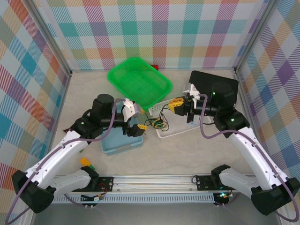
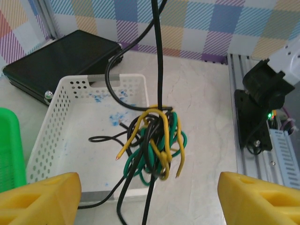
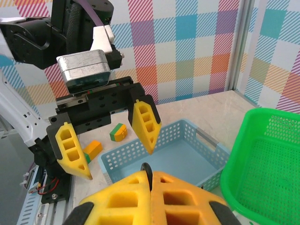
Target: Untangle the cables
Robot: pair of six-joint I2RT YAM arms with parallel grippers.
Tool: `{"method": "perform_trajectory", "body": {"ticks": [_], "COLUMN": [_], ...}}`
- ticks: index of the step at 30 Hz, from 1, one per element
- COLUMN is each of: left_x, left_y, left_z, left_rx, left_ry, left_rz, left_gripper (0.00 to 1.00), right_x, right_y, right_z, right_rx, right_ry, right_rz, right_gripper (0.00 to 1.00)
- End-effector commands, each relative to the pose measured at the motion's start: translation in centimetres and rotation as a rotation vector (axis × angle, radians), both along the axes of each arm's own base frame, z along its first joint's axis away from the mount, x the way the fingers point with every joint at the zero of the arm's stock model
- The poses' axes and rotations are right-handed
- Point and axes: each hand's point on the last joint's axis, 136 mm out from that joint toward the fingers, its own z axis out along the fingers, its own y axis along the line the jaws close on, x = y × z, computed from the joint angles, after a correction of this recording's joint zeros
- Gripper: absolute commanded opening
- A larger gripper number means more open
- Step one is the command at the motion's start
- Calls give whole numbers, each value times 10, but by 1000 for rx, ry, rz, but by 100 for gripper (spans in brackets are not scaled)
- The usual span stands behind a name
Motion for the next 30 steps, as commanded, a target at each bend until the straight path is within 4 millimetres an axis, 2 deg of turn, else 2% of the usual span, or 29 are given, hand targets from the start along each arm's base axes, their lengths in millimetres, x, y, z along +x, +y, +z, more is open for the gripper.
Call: {"method": "perform_trajectory", "body": {"ticks": [1,8,12,14,21,28,30], "left_x": [6,0,5,4,-6,-11,-13], "left_y": [-7,-23,-33,-37,-49,-52,-51], "left_z": [4,-8,-6,-6,-9,-9,-8], "left_rx": [-23,-2,-20,-29,-16,1,6], "left_ry": [21,58,39,37,42,25,15], "left_rz": [49,4,12,-2,-65,-104,-109], "left_gripper": [76,79,79,75,48,5,0], "right_x": [-7,-13,-16,-17,-16,-5,5], "right_y": [0,0,0,0,0,-4,-8], "right_z": [19,20,21,21,20,17,12], "right_rx": [37,47,60,64,68,51,29], "right_ry": [-37,-38,-33,-30,-28,-25,-18], "right_rz": [11,17,27,28,24,-55,-115], "right_gripper": [0,0,0,0,0,0,0]}}
